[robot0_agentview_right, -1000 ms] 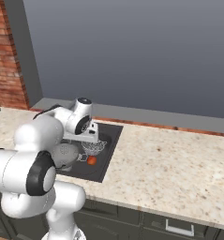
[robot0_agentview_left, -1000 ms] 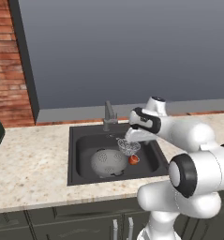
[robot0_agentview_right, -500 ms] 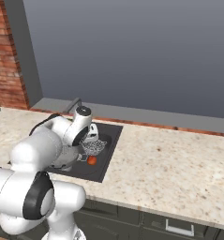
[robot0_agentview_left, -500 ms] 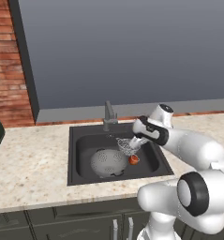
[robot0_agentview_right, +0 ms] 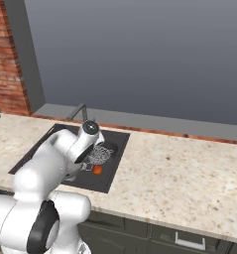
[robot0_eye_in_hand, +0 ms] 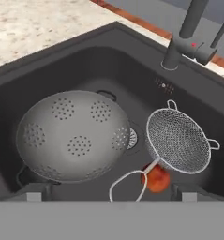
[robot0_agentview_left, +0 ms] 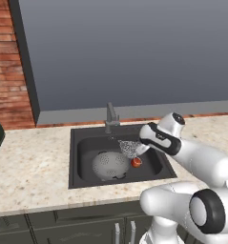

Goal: Pick the strainer and colander and place them in the sink. Then turn on the water.

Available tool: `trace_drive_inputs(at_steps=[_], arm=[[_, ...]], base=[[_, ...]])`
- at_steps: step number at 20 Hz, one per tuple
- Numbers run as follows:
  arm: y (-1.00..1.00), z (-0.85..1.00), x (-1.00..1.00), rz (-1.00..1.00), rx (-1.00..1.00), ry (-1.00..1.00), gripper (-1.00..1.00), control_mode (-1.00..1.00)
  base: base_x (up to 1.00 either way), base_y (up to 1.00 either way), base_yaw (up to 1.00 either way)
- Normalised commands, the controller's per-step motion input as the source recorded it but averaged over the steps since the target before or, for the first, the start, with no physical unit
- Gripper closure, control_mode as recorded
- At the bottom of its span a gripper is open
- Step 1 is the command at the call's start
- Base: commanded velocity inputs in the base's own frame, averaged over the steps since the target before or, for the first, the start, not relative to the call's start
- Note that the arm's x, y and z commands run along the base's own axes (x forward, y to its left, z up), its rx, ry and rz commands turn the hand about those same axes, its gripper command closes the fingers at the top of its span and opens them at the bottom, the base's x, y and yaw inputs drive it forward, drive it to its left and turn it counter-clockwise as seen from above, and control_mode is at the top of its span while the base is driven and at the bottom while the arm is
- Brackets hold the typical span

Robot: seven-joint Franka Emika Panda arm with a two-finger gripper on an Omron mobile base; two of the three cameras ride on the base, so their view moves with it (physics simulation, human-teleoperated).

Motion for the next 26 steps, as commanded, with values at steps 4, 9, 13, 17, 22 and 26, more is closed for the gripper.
trace_drive_inputs(at_steps=[4,9,13,17,22,26], arm=[[-0.02,0.64,-0.11,0.03,0.0,-0.26,-1.0,-1.0],[-0.03,0.66,-0.31,0.0,0.0,-0.24,-1.0,-1.0],[-0.07,0.51,-0.31,0.0,0.04,-0.21,-1.0,-1.0],[0.0,0.19,-0.03,0.0,0.35,-0.22,-1.0,-1.0],[0.0,0.03,0.09,0.07,0.39,-0.12,-1.0,-1.0],[0.0,0.0,0.24,0.09,0.12,-0.09,-1.0,-1.0]], base=[[0.0,0.0,0.0],[0.0,0.0,0.0],[0.0,0.0,0.0],[0.0,0.0,0.0],[0.0,0.0,0.0],[0.0,0.0,0.0]])
